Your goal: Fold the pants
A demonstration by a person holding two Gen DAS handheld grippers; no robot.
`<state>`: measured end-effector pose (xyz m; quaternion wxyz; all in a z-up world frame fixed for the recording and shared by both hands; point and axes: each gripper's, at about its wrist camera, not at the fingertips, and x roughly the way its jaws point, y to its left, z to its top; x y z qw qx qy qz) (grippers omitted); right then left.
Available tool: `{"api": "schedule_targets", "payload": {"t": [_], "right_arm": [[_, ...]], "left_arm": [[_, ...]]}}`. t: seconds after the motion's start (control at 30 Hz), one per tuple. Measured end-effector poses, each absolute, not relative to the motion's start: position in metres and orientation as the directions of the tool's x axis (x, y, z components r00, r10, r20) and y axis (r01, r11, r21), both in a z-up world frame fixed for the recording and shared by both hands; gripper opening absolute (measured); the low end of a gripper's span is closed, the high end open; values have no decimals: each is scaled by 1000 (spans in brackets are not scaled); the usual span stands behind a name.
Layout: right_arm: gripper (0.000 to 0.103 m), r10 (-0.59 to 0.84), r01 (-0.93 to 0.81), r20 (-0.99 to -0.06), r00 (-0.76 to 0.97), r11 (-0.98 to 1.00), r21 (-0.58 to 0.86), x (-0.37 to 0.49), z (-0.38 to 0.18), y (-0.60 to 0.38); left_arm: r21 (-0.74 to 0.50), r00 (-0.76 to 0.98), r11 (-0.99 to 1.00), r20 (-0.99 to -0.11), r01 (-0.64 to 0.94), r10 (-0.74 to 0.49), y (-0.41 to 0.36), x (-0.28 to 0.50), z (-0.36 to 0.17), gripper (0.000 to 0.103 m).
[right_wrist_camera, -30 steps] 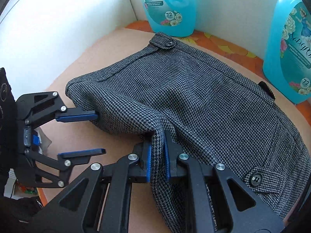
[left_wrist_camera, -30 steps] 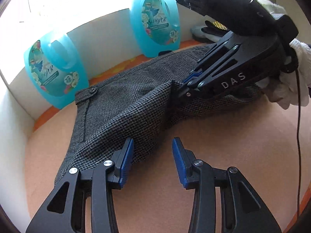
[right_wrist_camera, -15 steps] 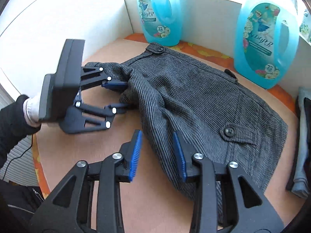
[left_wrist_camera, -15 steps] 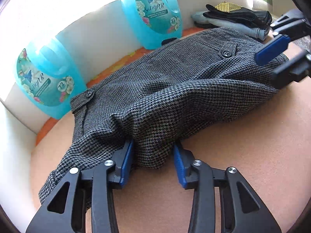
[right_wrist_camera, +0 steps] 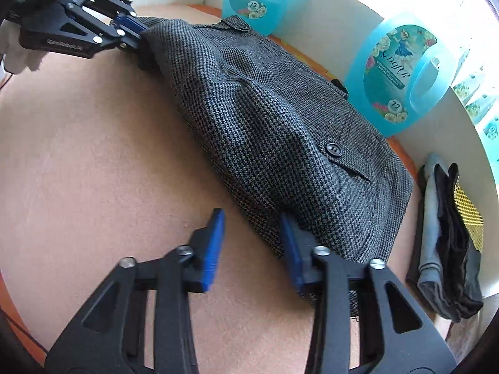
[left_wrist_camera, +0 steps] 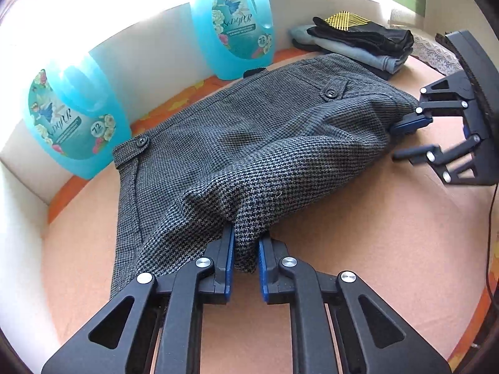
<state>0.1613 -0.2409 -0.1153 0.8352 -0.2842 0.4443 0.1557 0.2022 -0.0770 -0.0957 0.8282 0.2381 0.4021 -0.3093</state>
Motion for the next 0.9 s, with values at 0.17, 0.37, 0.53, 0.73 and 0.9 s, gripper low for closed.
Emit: {"api": "schedule_targets", "payload": {"t": [0.17,0.37,0.53,0.73,0.9], "right_arm": [[2,19,-493,-812,583,803,-334,161,-88,-252],[12,62,-419,-827,559,882,-217,159,-70,-285],[57,110,-228,-809,577,973,-30,155,-67,-337],[58,179,5,-826,535,977,215,164,-85,-391],[60,232,58,-833,502,952,300,172,-105,-399]], "left_arm": [[81,392,657,-854,750,-343,-71,176,-93,11],[44,327,653,-890,756,-319,-56,151,-109,20],[18,401,723,-841,690,-362,-35,159,-94,27],[-1,500,800,-780,600,-376,-29,185,-81,27],[31,510,783,-775,622,-374,-59,192,-90,27]]}}
